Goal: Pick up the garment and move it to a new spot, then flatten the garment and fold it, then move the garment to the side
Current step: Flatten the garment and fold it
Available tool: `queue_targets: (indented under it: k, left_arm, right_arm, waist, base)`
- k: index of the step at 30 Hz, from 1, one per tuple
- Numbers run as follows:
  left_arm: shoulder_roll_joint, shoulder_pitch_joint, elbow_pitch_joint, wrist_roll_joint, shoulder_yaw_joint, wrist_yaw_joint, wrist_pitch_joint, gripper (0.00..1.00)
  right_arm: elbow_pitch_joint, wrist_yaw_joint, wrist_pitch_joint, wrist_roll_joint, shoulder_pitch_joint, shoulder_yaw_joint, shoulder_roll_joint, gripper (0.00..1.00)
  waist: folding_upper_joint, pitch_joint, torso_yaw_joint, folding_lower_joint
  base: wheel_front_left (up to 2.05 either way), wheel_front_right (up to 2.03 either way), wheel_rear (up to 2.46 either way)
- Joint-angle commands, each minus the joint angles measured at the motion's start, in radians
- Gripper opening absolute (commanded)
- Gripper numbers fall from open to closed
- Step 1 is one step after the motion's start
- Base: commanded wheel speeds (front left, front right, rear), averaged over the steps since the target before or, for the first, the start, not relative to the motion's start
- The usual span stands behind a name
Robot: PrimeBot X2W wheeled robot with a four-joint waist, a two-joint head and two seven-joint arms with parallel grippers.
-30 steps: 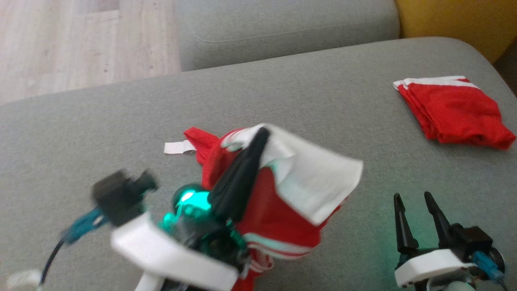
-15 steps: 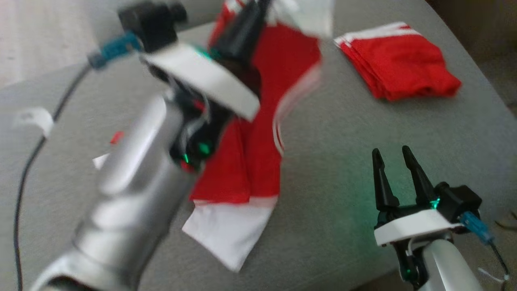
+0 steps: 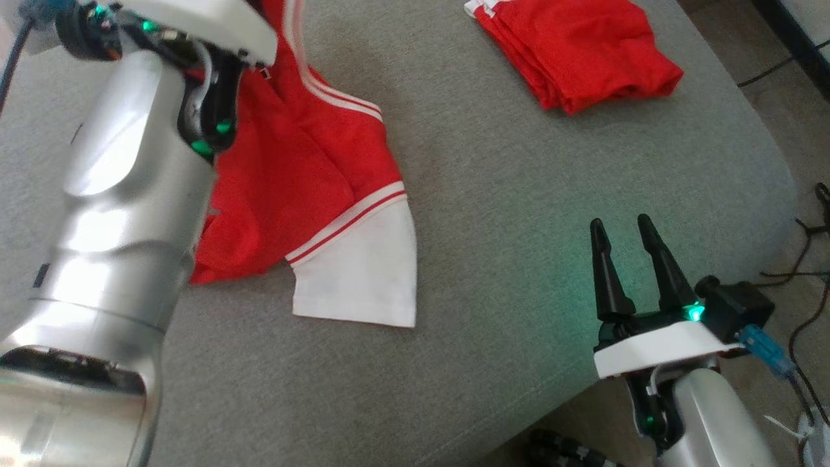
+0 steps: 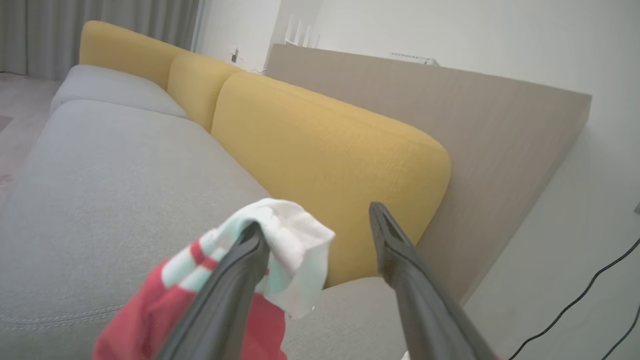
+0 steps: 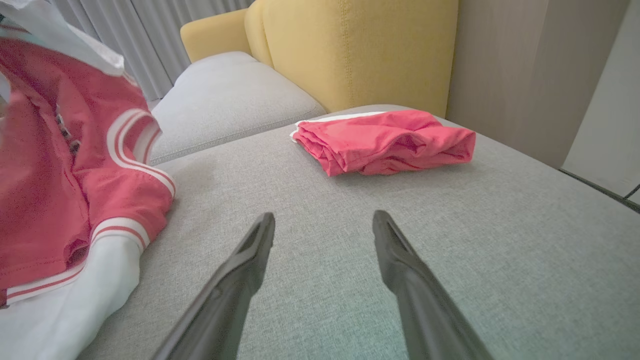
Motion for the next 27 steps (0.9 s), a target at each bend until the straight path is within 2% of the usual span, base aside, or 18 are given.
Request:
queue_targets:
  k: [1, 5, 9, 12, 17, 19, 23, 27]
  left_arm:
    - [0.046, -0.041, -0.013, 0.024, 0.01, -0.017, -0.016, 1.0]
    - [0.073, 0.025, 0.005, 0.047, -0.037, -0.05, -0.037, 1.0]
    - [0.098, 0.118, -0.043, 0.086, -0.086, -0.051, -0.06, 1.0]
    - [0.098, 0.186, -0.08, 0.08, -0.111, -0.054, -0.035, 1.0]
    - [0.143, 0.286, -0.136, 0.073, -0.123, -0.013, 0.038, 1.0]
    - [0.143, 0.306, -0.14, 0.019, -0.102, -0.017, 0.094, 1.0]
    - [0.148, 0.331, -0.17, -0.129, -0.054, -0.035, 0.275, 1.0]
    - [0.202, 0.324, -0.219, -0.188, -0.007, -0.003, 0.373, 1.0]
  right_arm:
    - [-0.034, -0.001, -0.011, 0.005, -0.02, 0.011, -0.006, 1.0]
    - [-0.03, -0.001, -0.011, -0.021, -0.009, -0.021, -0.006, 1.0]
    - [-0.03, -0.001, -0.011, -0.044, 0.001, -0.041, -0.006, 1.0]
    - [-0.03, -0.001, -0.011, -0.054, 0.006, -0.054, -0.006, 1.0]
    - [-0.032, -0.001, -0.011, -0.079, 0.013, -0.06, -0.006, 1.0]
    - [-0.031, -0.001, -0.011, -0.084, 0.012, -0.061, -0.006, 1.0]
    - [-0.028, -0.001, -0.011, -0.089, 0.008, -0.062, -0.006, 1.0]
    - [-0.025, -0.001, -0.011, -0.092, 0.011, -0.061, -0.006, 1.0]
  waist:
    - [0.0, -0.001, 0.012, -0.0003]
    - [0.0, -0.015, 0.063, -0.0003]
    - [0.0, -0.029, 0.106, -0.0003]
    - [0.0, -0.034, 0.128, -0.0003]
    - [0.0, -0.034, 0.172, -0.0003]
    - [0.0, -0.036, 0.181, -0.0003]
    - [0.0, -0.042, 0.188, -0.0003]
    - [0.0, -0.05, 0.188, -0.0003]
  base:
    - [0.0, 0.0, 0.0]
    - [0.0, 0.0, 0.0]
    - [0.0, 0.0, 0.0]
    - [0.0, 0.0, 0.0]
    - [0.0, 0.0, 0.0]
    - [0.0, 0.0, 0.0]
    - [0.0, 0.0, 0.0]
    - [0.0, 0.0, 0.0]
